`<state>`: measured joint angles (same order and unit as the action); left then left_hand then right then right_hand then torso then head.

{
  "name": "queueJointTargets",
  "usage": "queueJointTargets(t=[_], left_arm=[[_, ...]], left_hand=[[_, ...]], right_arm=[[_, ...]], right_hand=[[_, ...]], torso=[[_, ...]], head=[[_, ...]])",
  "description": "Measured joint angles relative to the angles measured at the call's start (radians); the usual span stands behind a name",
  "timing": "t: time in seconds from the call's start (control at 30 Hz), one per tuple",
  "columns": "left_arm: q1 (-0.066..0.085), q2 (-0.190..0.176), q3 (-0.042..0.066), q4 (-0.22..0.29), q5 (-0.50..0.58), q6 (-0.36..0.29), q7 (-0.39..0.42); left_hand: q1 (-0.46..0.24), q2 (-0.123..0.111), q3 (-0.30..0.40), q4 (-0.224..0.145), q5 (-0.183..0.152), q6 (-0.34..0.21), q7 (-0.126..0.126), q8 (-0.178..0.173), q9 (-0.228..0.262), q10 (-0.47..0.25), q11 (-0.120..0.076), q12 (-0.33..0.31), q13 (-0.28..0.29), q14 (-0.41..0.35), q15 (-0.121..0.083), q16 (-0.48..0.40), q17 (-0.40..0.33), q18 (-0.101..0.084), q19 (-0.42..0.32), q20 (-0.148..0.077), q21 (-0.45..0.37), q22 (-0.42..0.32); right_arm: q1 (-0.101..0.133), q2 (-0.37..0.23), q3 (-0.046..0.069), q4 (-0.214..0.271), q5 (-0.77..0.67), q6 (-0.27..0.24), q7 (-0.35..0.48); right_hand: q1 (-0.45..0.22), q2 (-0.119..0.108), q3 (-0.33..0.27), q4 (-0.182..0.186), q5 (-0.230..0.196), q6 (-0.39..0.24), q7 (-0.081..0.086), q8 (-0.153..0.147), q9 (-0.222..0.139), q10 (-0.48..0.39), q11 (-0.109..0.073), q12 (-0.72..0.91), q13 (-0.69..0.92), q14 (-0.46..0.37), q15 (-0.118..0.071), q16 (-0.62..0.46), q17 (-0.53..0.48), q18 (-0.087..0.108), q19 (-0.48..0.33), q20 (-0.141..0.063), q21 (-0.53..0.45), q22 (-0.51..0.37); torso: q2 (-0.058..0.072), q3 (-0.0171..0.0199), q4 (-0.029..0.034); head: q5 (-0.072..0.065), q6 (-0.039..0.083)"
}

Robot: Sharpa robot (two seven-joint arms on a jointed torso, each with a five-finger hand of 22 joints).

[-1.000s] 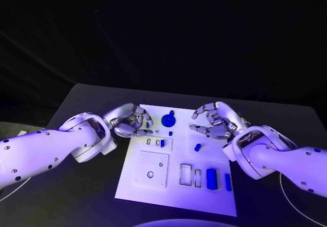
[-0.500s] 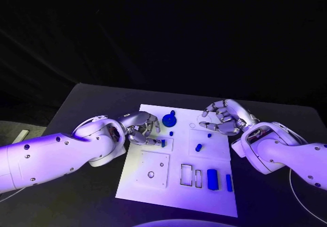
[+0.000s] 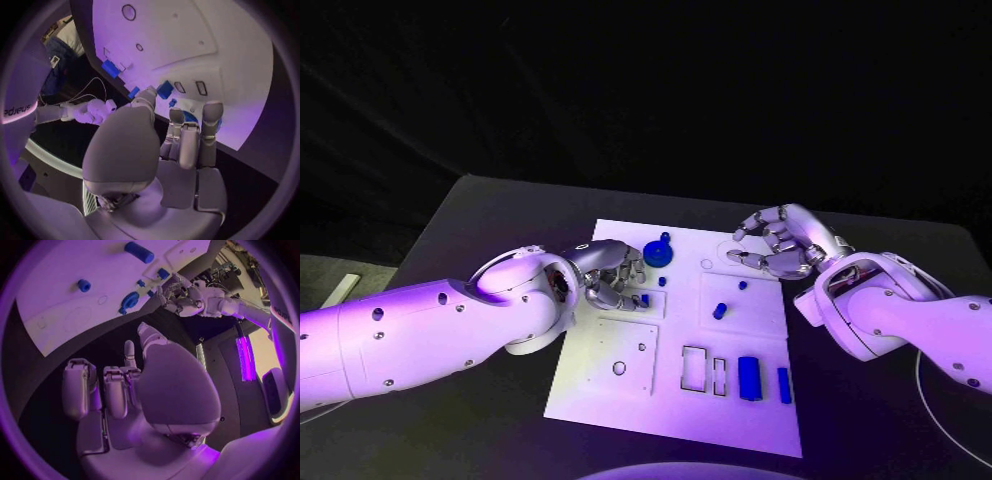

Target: Assemble the parts on the task board

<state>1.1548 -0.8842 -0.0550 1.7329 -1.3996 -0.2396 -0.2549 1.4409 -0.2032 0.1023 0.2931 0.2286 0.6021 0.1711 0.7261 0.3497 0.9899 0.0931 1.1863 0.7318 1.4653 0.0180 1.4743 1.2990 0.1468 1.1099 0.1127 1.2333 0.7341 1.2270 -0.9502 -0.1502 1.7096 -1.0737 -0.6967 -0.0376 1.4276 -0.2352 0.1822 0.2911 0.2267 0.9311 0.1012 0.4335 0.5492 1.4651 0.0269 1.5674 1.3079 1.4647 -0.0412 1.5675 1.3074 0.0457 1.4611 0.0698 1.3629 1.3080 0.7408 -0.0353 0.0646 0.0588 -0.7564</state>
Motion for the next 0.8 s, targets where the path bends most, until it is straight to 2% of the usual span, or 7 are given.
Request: queueJointTargets(t=[0.07,0.17,0.3,0.37,0.53,0.7,0.8], left_arm=[[0.0,-0.002,0.0,0.004,0.0,0.002,-0.006],[0.0,-0.006,0.0,0.009,0.004,0.003,-0.015],[0.0,-0.01,0.0,0.013,0.017,-0.001,-0.022],[0.0,-0.01,0.001,0.016,0.024,-0.005,-0.024],[0.0,-0.013,0.004,0.018,0.043,-0.013,-0.032],[0.0,-0.014,0.006,0.011,0.061,-0.013,-0.048],[0.001,-0.009,0.007,0.004,0.081,-0.007,-0.061]], left_hand=[[-0.01,0.01,-0.02,0.0,0.0,0.0,0.0,0.005,-0.002,0.0,0.0,0.007,0.0,0.0,0.0,0.002,0.002,0.0,0.004,0.004,0.0,0.003],[-0.042,0.042,-0.067,0.002,0.0,0.0,0.0,0.025,-0.008,0.001,0.0,0.019,0.001,0.0,0.0,0.006,0.005,0.0,0.007,0.007,0.005,0.01],[-0.147,0.083,-0.135,0.004,0.007,0.023,-0.008,0.064,-0.013,0.028,-0.009,0.044,0.016,0.0,0.0,0.012,0.009,0.0,0.017,0.005,0.021,0.029],[-0.171,0.09,-0.15,0.004,0.007,0.03,-0.013,0.08,-0.012,0.038,-0.013,0.05,0.023,0.0,0.0,0.012,0.009,0.0,0.019,0.003,0.023,0.036],[-0.25,0.112,-0.175,0.005,0.007,0.062,-0.036,0.15,0.01,0.062,-0.029,0.073,0.044,0.0,-0.011,0.019,0.009,0.0,0.04,-0.011,0.038,0.063],[-0.301,0.135,-0.178,0.002,0.007,0.095,-0.062,0.224,0.049,0.12,-0.053,0.107,0.099,0.001,-0.035,0.03,0.009,0.0,0.07,-0.027,0.066,0.11],[-0.318,0.14,-0.178,0.002,0.007,0.111,-0.079,0.253,0.074,0.161,-0.067,0.127,0.141,0.0,-0.047,0.038,0.009,0.0,0.085,-0.038,0.077,0.131]], right_arm=[[0.001,-0.001,0.0,-0.001,0.002,-0.001,-0.001],[0.002,-0.003,0.0,-0.002,0.005,-0.003,-0.002],[0.003,-0.004,0.0,-0.003,0.008,-0.005,-0.004],[0.003,-0.004,0.0,-0.005,0.01,-0.006,-0.005],[0.004,-0.005,0.0,-0.008,0.012,-0.009,-0.008],[0.004,-0.006,0.0,-0.009,0.014,-0.01,-0.013],[0.004,-0.006,0.0,-0.01,0.015,-0.01,-0.015]], right_hand=[[0.0,0.0,0.0,0.0,0.004,0.0,0.0,0.0,0.0,0.0,0.0,0.0,0.0,0.0,0.0,0.0,0.001,0.0,0.0,0.0,-0.004,0.0],[0.0,0.0,0.0,0.0,0.004,0.0,0.0,0.0,0.0,0.0,0.0,0.0,0.0,0.0,0.0,0.0,0.001,0.0,0.0,0.0,-0.004,0.0],[0.0,0.0,0.0,0.0,0.004,0.0,0.0,0.0,0.0,0.0,0.0,0.0,0.0,0.0,0.0,0.0,0.001,0.0,0.0,0.0,-0.004,0.0],[0.0,0.0,0.0,0.0,0.004,-0.001,0.001,0.0,0.0,0.0,0.0,0.0,0.0,0.0,0.0,0.0,0.001,0.0,0.0,0.0,-0.004,0.0],[-0.004,0.004,0.0,0.0,0.004,-0.003,0.003,0.0,0.0,0.0,0.0,0.0,0.0,0.0,0.0,0.0,0.001,0.0,0.0,0.0,-0.007,0.0],[-0.005,0.005,-0.006,0.0,0.004,-0.003,0.003,0.004,0.0,0.0,0.0,0.0,0.0,0.0,0.0,0.0,0.001,0.0,0.0,0.0,-0.007,0.0],[-0.008,0.008,-0.006,0.0,0.008,-0.003,0.003,0.004,0.0,0.0,0.0,0.0,0.0,0.0,0.0,0.0,0.0,0.0,0.0,0.0,-0.007,0.0]], torso=[[0.0,0.0001,0.0001],[0.0,-0.0009,0.0005],[0.0,-0.0017,0.0011],[-0.001,-0.0018,0.0012],[-0.001,-0.0027,0.0012],[-0.001,-0.0017,0.001],[-0.001,-0.0015,0.0006]], head=[[-0.001,-0.001],[-0.002,-0.002],[-0.003,-0.004],[-0.003,-0.004],[-0.004,-0.004],[-0.004,-0.004],[-0.005,-0.004]])
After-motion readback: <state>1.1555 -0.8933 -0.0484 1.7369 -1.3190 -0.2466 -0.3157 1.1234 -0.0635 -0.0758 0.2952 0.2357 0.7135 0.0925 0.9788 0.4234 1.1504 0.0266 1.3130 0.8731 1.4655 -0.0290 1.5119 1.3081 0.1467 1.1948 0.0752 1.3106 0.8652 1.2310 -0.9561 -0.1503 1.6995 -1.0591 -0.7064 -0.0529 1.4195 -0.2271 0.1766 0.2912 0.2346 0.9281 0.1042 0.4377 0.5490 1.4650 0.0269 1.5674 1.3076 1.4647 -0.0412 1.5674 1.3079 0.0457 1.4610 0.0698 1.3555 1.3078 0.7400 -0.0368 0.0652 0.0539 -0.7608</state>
